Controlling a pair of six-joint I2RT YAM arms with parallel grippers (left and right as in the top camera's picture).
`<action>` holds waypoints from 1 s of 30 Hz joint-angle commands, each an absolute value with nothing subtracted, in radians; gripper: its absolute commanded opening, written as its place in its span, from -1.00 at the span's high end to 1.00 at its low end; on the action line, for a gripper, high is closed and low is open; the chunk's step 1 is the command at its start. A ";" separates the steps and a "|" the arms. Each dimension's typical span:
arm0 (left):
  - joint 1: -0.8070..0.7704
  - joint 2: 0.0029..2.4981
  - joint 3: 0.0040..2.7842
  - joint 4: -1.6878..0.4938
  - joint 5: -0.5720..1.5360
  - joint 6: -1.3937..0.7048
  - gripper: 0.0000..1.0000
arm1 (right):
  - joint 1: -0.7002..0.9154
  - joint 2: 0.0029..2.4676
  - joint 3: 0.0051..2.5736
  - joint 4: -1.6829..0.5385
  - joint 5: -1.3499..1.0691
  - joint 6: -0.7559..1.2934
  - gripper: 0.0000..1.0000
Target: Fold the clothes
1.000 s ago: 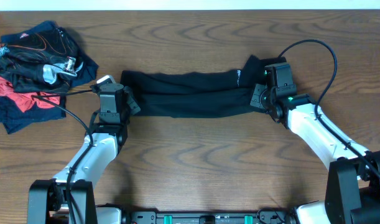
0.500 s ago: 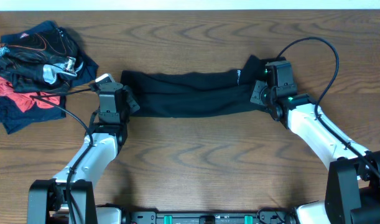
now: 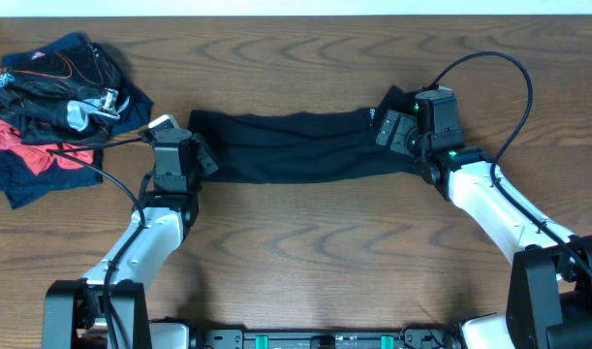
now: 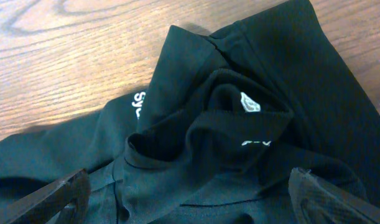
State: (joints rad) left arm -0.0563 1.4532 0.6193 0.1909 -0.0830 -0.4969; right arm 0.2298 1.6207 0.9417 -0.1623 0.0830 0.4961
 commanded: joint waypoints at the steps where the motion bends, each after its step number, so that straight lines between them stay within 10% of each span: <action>1: -0.057 1.459 0.637 0.192 -0.098 -0.490 -0.20 | 0.217 1.623 0.958 -0.165 0.096 0.510 -0.99; 8: -0.057 1.459 0.637 0.142 -0.098 -0.490 -0.16 | 0.246 1.702 0.948 -0.199 0.063 0.583 -0.98; 15: -0.057 1.461 0.637 0.097 -0.090 -0.490 0.63 | 0.256 1.787 0.948 -0.124 0.019 0.599 -0.94; 30: -0.057 1.535 0.637 0.279 -0.087 -0.490 0.36 | 0.255 1.787 0.948 -0.010 0.018 0.598 -0.99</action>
State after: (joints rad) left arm -0.0563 1.5188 0.6205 0.2447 -0.0822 -0.4965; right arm 0.2474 1.7889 0.9409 -0.0143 0.0185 0.5884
